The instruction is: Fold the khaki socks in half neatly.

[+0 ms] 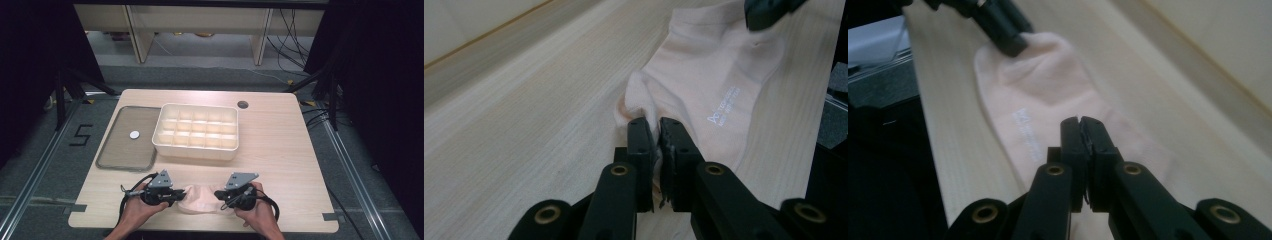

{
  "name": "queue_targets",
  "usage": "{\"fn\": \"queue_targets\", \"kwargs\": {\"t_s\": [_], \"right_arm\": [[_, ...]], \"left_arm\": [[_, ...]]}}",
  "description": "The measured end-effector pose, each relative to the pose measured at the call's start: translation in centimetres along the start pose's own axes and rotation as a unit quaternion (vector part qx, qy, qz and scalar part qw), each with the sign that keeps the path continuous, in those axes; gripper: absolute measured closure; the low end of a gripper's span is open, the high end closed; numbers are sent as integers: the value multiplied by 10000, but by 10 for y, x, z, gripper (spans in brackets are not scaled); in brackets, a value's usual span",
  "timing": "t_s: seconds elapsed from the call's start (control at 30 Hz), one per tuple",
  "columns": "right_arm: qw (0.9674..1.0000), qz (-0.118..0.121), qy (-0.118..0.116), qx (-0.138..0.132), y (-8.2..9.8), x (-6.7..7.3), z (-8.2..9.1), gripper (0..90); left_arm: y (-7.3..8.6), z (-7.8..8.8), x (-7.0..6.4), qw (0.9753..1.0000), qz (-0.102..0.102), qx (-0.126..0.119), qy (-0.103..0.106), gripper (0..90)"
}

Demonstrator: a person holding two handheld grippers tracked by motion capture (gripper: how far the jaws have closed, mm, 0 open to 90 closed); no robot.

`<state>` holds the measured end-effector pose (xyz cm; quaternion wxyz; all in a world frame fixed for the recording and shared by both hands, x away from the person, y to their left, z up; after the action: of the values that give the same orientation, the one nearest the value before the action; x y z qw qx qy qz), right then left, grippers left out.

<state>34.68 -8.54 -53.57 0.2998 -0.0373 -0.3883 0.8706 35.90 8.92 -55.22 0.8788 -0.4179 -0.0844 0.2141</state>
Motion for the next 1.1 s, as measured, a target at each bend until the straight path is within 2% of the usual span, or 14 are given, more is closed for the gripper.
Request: {"fn": "queue_targets", "kwargs": {"t_s": [0.03,0.07,0.13,0.2,0.23,0.33,0.57,0.6,0.63,0.73,0.8,0.83,0.93,1.1], "right_arm": [[9999,28,-92,115,1,8,-10,900],[9997,102,-176,153,2,11,-13,900],[9992,173,-291,223,1,18,-22,900],[9988,199,-313,331,2,24,-30,900],[9986,236,-308,349,2,25,-32,900],[9976,286,-305,547,7,29,-42,900],[9969,394,-462,493,1,36,-53,900],[9964,506,-455,513,-2,37,-56,900],[9967,421,-515,466,-3,41,-58,900],[9963,469,-539,482,-4,41,-60,900],[9977,290,-535,300,-11,36,-53,900],[9980,323,-495,227,-14,32,-50,900],[9998,141,-114,20,-25,10,-45,900],[10000,51,-13,13,-35,-8,-63,900]], "left_arm": [[0,1,-1,10000,62,9,-17,833],[-1,3,-1,10000,-88,30,-24,833],[-1,5,-1,10000,-82,55,-9,833],[-1,8,1,9999,-90,54,-20,833],[-3,9,0,10000,18,-26,4,833],[-8,17,-1,9999,-100,-43,-24,834],[-18,31,-6,9997,-144,-185,26,837],[-20,33,-8,9995,24,-294,93,837],[-20,33,-8,9995,24,-294,93,838],[-22,34,-8,9995,-108,-280,116,838],[-22,35,-8,9995,-98,-270,115,838],[-22,35,-8,9995,-113,-256,127,838],[-23,34,-7,9995,-120,-258,123,838],[-23,29,-8,9996,-101,-214,165,838]]}}
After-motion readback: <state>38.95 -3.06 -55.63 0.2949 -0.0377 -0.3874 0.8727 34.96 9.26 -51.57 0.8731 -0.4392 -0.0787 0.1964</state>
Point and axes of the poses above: each handheld gripper's, and its own axes: z roughly backward along the jaws, y roughly out of its underside, x roughly to its left, the point moved 8 cm from there along -z, roughly forward along the jaws, and after that the axes turned 9 degrees about -z, right-handed, at the moved point
